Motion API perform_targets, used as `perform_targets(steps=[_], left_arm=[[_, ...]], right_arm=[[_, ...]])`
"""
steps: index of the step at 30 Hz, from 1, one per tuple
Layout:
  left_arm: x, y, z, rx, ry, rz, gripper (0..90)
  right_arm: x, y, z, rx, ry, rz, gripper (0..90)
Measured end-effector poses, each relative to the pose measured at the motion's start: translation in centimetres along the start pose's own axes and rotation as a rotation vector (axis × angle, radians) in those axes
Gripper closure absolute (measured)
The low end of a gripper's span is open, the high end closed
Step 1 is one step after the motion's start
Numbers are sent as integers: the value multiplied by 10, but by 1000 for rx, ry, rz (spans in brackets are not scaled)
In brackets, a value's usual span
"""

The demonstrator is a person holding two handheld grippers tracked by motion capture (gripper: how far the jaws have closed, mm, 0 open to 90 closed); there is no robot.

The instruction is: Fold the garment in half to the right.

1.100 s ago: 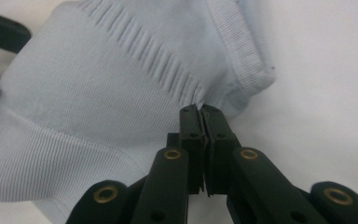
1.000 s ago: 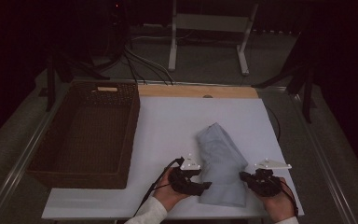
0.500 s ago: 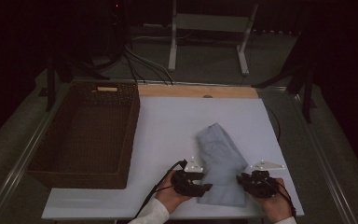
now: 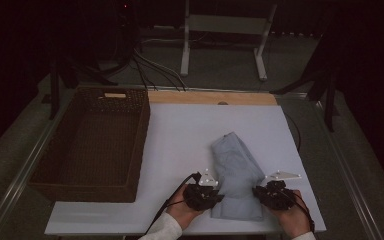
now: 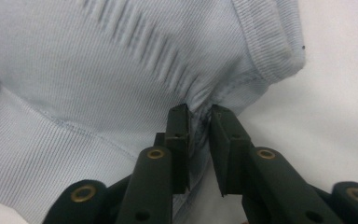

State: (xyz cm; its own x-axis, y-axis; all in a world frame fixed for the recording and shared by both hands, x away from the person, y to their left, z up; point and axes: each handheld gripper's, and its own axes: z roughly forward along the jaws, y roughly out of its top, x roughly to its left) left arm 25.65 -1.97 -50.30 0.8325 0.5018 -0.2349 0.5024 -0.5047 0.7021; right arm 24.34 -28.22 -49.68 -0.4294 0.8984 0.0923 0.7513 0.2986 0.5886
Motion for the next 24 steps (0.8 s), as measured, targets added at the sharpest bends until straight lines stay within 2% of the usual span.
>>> perform_targets(steps=[8, 24], left_arm=[[9, -2, -12, -17, 33, -21, 809], [18, -12, -26, -34, 54, -47, 806]], right_arm=[[6, 10, 7, -11, 21, -15, 818], [20, 22, 17, -27, 44, -56, 828]])
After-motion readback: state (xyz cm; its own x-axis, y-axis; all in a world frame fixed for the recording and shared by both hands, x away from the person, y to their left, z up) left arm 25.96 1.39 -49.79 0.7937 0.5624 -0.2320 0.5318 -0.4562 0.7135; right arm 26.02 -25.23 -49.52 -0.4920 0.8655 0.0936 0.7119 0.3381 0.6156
